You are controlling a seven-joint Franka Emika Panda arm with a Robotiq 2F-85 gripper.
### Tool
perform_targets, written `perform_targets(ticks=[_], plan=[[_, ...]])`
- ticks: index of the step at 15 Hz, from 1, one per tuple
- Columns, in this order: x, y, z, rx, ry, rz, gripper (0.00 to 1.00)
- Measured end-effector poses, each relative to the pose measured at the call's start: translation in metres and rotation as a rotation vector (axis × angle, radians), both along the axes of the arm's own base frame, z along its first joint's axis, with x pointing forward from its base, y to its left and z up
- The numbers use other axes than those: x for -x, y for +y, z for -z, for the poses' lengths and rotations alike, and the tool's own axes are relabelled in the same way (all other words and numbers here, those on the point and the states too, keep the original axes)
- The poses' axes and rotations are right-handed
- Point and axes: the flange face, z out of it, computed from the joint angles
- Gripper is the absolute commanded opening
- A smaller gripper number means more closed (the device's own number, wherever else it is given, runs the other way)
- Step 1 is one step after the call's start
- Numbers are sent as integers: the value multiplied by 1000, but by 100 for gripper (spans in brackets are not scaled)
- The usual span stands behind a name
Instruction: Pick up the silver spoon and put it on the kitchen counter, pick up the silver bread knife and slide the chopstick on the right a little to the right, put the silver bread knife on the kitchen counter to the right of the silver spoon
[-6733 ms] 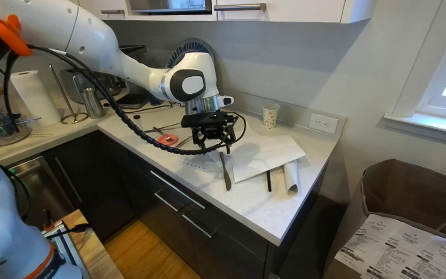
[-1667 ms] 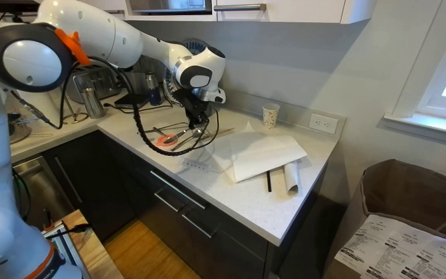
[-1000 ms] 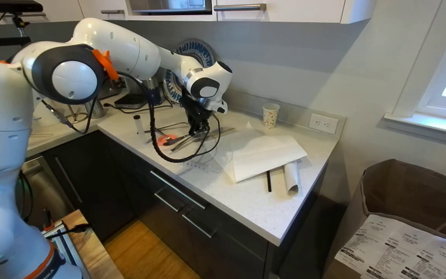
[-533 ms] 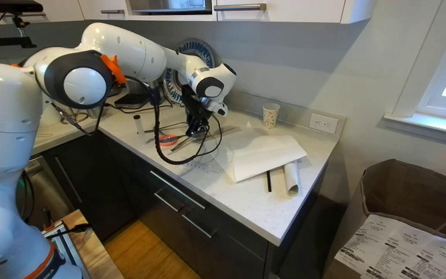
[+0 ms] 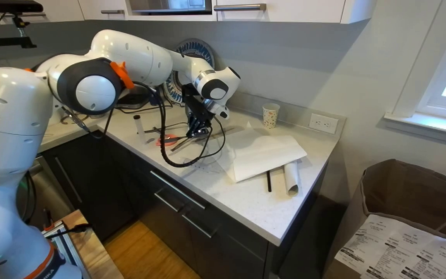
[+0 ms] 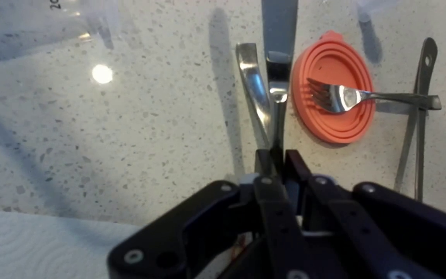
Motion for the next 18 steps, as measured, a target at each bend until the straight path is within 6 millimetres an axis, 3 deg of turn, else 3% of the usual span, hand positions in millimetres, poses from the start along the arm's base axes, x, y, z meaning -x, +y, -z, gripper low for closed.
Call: perform_targets(ticks=[13, 18], plan=[[-7, -3, 16, -25, 88, -33, 3], [-11, -11, 14, -8, 94, -2, 3]])
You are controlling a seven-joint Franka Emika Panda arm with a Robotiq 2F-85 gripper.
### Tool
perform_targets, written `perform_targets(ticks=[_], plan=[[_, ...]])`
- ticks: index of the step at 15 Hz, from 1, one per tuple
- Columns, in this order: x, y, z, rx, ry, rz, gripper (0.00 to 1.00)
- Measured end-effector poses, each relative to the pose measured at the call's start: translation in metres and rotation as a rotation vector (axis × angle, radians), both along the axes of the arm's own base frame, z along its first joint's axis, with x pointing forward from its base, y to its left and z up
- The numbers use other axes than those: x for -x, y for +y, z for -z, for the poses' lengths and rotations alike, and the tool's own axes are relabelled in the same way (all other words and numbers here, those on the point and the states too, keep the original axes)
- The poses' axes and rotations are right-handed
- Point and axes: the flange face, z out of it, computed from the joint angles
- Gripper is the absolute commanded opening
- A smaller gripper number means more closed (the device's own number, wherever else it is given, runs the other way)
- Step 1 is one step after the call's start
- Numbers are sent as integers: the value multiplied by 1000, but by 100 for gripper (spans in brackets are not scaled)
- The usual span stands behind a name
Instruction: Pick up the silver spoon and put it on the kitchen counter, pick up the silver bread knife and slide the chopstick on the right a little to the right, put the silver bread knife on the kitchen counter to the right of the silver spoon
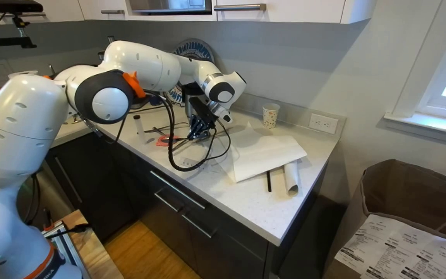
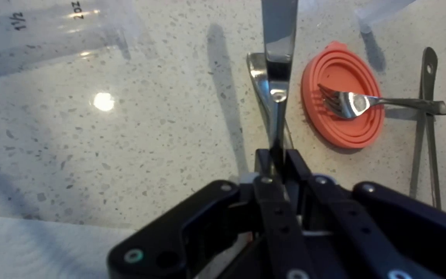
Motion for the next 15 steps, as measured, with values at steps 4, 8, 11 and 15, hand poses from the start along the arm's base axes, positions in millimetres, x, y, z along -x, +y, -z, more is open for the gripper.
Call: perform_targets(ticks=[4, 8, 11, 15], plan=[[0, -12, -2, 28, 22, 36, 3], [1, -20, -4, 44, 40, 41, 3], [0, -18, -7, 67, 13, -16, 3], [-1, -10, -9, 120, -19, -115, 3]])
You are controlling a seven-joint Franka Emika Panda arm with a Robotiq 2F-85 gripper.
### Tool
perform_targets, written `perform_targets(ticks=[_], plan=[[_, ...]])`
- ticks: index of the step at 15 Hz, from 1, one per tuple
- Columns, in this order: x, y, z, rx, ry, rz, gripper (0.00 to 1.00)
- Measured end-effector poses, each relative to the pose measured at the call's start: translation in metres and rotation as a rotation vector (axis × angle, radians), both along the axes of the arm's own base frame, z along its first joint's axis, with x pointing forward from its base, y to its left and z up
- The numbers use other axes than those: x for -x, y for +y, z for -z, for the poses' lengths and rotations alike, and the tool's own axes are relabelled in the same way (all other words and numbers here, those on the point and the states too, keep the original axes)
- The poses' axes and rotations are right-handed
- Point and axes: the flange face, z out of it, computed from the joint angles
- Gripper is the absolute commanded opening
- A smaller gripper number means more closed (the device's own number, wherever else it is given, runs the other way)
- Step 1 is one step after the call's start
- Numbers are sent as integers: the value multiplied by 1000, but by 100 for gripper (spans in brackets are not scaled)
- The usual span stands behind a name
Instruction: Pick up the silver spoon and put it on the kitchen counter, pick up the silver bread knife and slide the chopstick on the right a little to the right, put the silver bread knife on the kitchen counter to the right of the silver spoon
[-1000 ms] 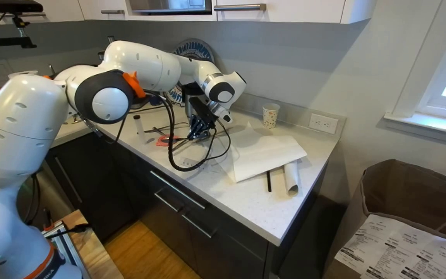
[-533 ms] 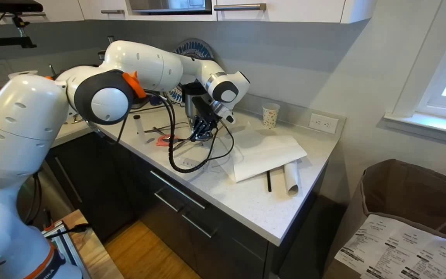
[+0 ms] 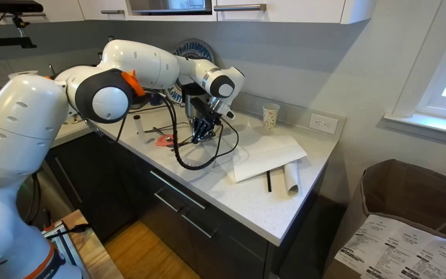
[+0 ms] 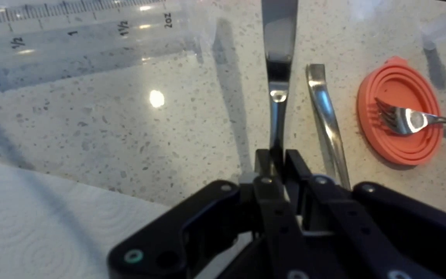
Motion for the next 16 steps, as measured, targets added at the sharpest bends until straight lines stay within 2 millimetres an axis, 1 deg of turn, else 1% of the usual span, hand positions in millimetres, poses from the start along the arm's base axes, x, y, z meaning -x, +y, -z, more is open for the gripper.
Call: perform_targets(ticks=[4, 9, 16], plan=[[-4, 15, -1, 21, -50, -92, 3], [-10, 37, -3, 16, -109, -142, 3], [-15, 42, 1, 48, -148, -161, 3]])
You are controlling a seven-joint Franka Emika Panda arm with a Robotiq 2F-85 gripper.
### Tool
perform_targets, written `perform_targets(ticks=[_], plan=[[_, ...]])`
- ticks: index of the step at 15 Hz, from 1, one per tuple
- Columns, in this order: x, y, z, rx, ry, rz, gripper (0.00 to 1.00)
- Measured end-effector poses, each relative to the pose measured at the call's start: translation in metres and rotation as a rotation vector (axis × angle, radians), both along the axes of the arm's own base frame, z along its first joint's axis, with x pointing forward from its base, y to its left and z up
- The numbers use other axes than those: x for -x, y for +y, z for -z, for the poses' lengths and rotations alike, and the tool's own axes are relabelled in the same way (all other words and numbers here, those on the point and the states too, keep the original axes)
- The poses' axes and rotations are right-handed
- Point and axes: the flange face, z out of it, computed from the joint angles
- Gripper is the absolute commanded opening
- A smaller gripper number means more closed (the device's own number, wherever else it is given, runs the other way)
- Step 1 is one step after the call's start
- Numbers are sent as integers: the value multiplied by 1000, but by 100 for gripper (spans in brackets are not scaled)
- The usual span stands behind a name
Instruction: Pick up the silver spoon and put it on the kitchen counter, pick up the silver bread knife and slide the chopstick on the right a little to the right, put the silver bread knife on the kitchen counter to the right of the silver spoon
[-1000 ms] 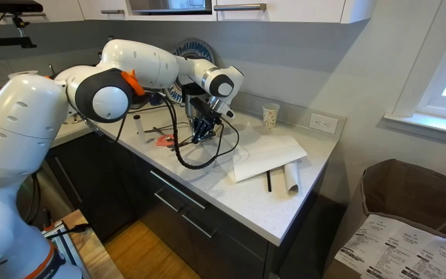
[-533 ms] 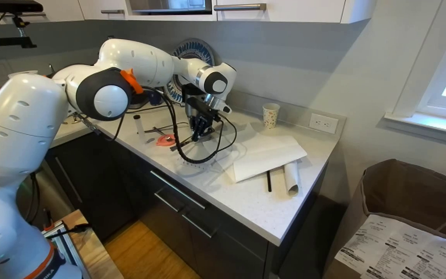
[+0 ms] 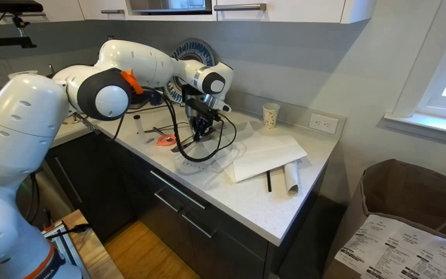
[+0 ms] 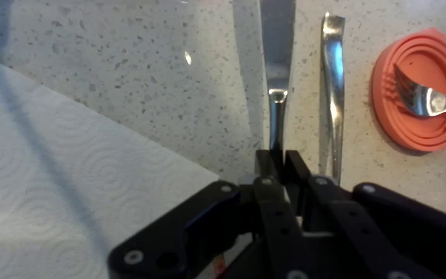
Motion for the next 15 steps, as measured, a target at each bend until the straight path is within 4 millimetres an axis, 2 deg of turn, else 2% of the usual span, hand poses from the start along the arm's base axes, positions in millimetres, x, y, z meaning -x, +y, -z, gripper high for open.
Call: perform_targets(ticks=[15], plan=[[-8, 15, 6, 33, -60, -1, 3]])
